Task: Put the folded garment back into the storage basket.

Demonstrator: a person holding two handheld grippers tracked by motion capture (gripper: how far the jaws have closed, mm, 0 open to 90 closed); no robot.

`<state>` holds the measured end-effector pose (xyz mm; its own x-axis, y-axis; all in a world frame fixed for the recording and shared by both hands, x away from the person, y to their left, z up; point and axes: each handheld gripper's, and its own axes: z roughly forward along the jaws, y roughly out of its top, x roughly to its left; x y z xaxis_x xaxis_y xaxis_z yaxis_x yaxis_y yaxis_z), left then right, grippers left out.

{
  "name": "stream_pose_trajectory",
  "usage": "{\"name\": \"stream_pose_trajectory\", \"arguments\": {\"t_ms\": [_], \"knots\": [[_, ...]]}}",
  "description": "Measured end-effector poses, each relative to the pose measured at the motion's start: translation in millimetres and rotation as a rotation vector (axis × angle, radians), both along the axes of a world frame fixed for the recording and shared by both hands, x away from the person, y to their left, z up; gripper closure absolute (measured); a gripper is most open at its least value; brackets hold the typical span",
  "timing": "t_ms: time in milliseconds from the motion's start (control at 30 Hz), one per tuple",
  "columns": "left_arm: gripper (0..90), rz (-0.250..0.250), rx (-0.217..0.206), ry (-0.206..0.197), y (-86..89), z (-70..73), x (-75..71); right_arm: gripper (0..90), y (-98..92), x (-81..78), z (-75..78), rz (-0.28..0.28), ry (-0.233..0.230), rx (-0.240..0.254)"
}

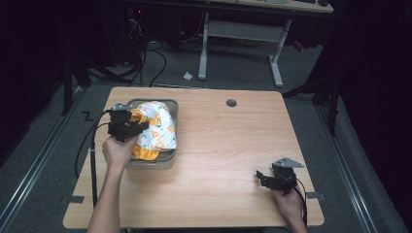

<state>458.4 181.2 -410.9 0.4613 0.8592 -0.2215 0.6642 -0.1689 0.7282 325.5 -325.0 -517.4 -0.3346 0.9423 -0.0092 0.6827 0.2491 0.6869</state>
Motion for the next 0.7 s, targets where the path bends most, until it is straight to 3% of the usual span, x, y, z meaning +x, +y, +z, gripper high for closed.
{"name": "stream_pose_trajectory", "arguments": {"t_ms": [300, 367, 500, 700], "knots": [[73.3, 0.01, 0.012, 0.029, -4.6, -12.0, 11.0, 25.8, 0.1, -0.1, 0.1, -0.002, 0.002, 0.001], [72.9, 0.014, 0.04, 0.034, -6.7, -16.3, 14.1, 25.8, 0.0, 0.0, 0.0, 0.0, 0.0, 0.0], [72.1, 0.019, 0.056, 0.038, -7.6, -19.6, 17.6, 25.8, 0.0, 0.0, 0.0, 0.0, 0.0, 0.0], [70.1, 0.026, 0.119, 0.106, -13.6, -34.6, 28.4, 25.8, 0.0, -0.1, 0.0, 0.0, 0.0, 0.0]]}}
